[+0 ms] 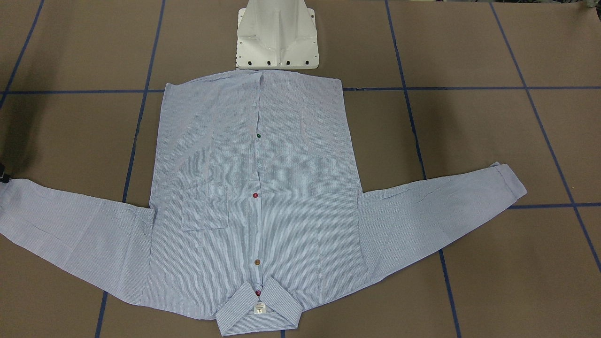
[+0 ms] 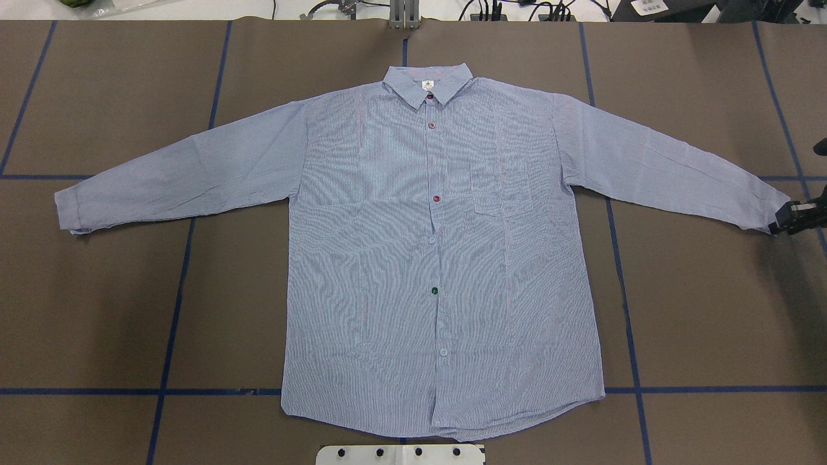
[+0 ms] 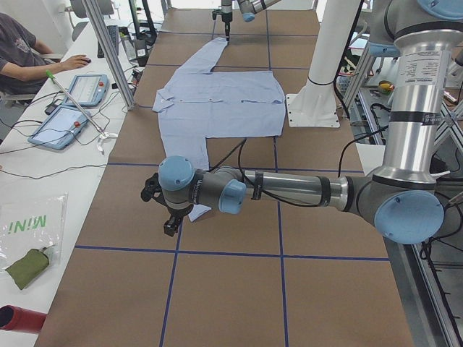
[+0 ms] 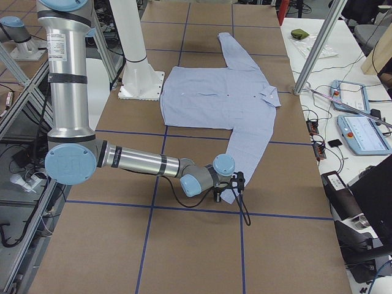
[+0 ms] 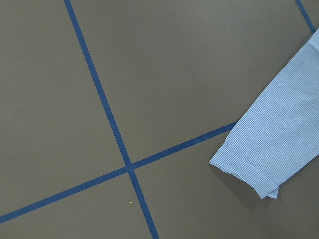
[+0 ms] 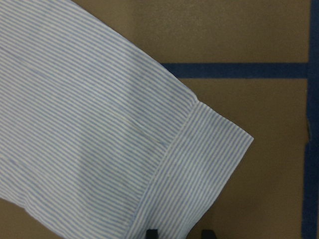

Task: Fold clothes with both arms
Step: 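Lower the right gripper onto the sleeve cuff nearest it and grasp, then lift the held sleeve and carry it across the shirt toward the collar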

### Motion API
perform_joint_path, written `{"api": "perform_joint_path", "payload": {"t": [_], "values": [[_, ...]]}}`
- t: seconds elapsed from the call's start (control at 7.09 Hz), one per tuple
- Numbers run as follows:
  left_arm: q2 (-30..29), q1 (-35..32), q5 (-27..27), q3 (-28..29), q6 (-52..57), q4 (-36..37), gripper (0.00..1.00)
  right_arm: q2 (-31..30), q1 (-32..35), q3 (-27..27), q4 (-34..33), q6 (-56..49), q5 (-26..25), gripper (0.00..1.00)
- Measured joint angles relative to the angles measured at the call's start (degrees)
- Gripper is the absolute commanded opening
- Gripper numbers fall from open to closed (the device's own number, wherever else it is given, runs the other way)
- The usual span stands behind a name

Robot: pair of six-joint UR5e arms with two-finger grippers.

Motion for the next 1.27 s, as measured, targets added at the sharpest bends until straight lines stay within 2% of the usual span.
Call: {"api": "perform_joint_path", "payload": {"t": [0.14, 0.56, 0.71, 0.99, 1.27], "values": [[0.00, 0.00, 0.04, -0.06, 0.00, 0.00, 1.00, 0.03, 0.00, 0.00, 0.00, 0.00, 0.00, 0.00], [-0.02, 0.00, 0.07, -0.26, 0.00, 0.00, 1.00, -0.53, 1.59, 1.31, 0.68, -0.03, 0.21, 0.00], [-0.02, 0.00, 0.09, -0.40, 0.00, 0.00, 1.00, -0.90, 3.17, 4.12, 0.81, -0.18, 0.39, 0.00], [-0.05, 0.00, 0.29, -0.45, 0.05, 0.00, 1.00, -2.06, 4.92, 13.87, 0.63, -0.23, 0.69, 0.00], [-0.03, -0.02, 0.40, -0.48, 0.10, 0.00, 1.00, -0.18, 4.44, 22.01, 0.04, 0.01, 1.95, 0.00]]}}
